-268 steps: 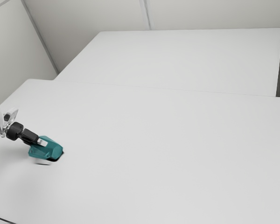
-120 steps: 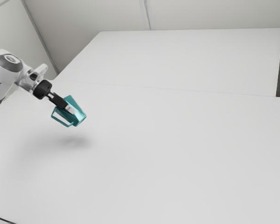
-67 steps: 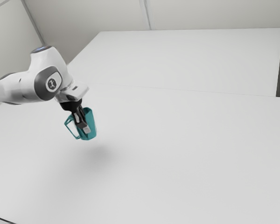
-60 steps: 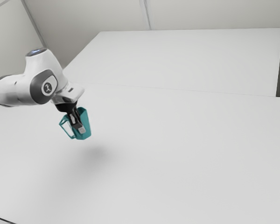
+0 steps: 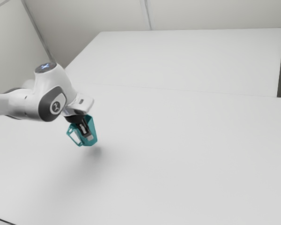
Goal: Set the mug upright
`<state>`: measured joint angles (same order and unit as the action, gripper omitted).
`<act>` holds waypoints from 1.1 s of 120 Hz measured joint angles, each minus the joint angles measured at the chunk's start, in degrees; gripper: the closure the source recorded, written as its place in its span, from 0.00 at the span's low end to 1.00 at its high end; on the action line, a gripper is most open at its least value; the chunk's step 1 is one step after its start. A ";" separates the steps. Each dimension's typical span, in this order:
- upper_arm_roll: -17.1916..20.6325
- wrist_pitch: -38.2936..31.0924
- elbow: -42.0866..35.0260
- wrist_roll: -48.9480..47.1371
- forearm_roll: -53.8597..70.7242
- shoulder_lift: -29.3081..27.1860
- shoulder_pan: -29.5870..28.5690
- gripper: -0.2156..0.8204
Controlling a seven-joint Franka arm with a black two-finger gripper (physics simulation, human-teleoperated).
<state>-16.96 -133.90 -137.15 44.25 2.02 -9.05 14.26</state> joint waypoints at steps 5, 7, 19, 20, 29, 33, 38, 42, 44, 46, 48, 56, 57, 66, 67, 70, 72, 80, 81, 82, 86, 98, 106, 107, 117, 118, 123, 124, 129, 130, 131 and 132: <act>0.00 -0.61 -0.33 -0.73 0.03 -0.12 0.28 0.96; 0.00 -0.83 -0.43 -1.02 0.04 -0.15 0.41 0.96; 0.00 -2.07 -0.89 -2.64 0.12 -0.19 1.34 0.96; 0.01 -2.16 -0.91 -2.77 0.13 -0.19 1.42 0.96; 0.01 -3.24 -0.96 -3.82 0.08 0.28 1.88 0.96; 0.01 -3.62 -0.93 -4.24 0.00 0.91 1.93 0.96; 0.01 -4.05 -0.83 -4.74 -0.13 1.97 2.12 0.96; 0.01 -4.40 -0.77 -5.13 -0.20 2.65 2.29 0.96; 0.01 -4.58 -0.73 -5.33 -0.22 2.94 2.37 0.96; 0.01 -4.75 -0.70 -5.52 -0.25 3.22 2.45 0.96; 0.01 -4.92 -0.67 -5.71 -0.28 3.45 2.52 0.96; 0.02 -5.53 -0.51 -6.42 -0.40 4.36 2.83 0.96; 0.02 -5.60 -0.49 -6.50 -0.41 4.45 2.86 0.96; 0.03 -6.10 -0.29 -7.21 -0.52 5.08 3.08 0.96; 0.03 -6.16 -0.27 -7.29 -0.53 5.14 3.11 0.96; 0.03 -6.39 -0.23 -7.52 -0.53 5.31 3.20 0.96; 0.04 -6.53 -0.21 -7.67 -0.52 5.41 3.26 0.96; 0.04 -7.00 -0.17 -8.25 -0.47 5.61 3.48 0.96; 0.05 -7.04 -0.17 -8.33 -0.45 5.62 3.50 0.96; 0.05 -7.09 -0.17 -8.40 -0.44 5.62 3.51 0.96; 0.05 -7.26 -0.16 -8.69 -0.37 5.68 3.56 0.96; 0.05 -7.58 -0.19 -9.46 -0.26 5.75 3.54 0.95; 0.04 -7.68 -0.23 -9.86 -0.29 5.99 3.47 0.94; 0.04 -7.69 -0.23 -9.91 -0.29 6.02 3.46 0.94; 0.02 -7.74 -0.24 -10.27 -0.39 6.15 3.44 0.93; 0.02 -7.74 -0.24 -10.29 -0.41 6.16 3.45 0.92; 0.01 -7.74 -0.24 -10.40 -0.50 6.18 3.46 0.91; 0.00 -7.74 -0.24 -10.41 -0.52 6.18 3.46 0.91; 0.00 -7.71 -0.24 -10.50 -0.60 6.18 3.45 0.89; 0.00 -7.71 -0.24 -10.51 -0.61 6.18 3.45 0.89; 0.00 -7.70 -0.24 -10.53 -0.62 6.19 3.44 0.89; 0.00 -7.70 -0.24 -10.54 -0.64 6.19 3.44 0.88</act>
<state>-16.96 -141.60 -137.39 33.71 1.38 -2.86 17.70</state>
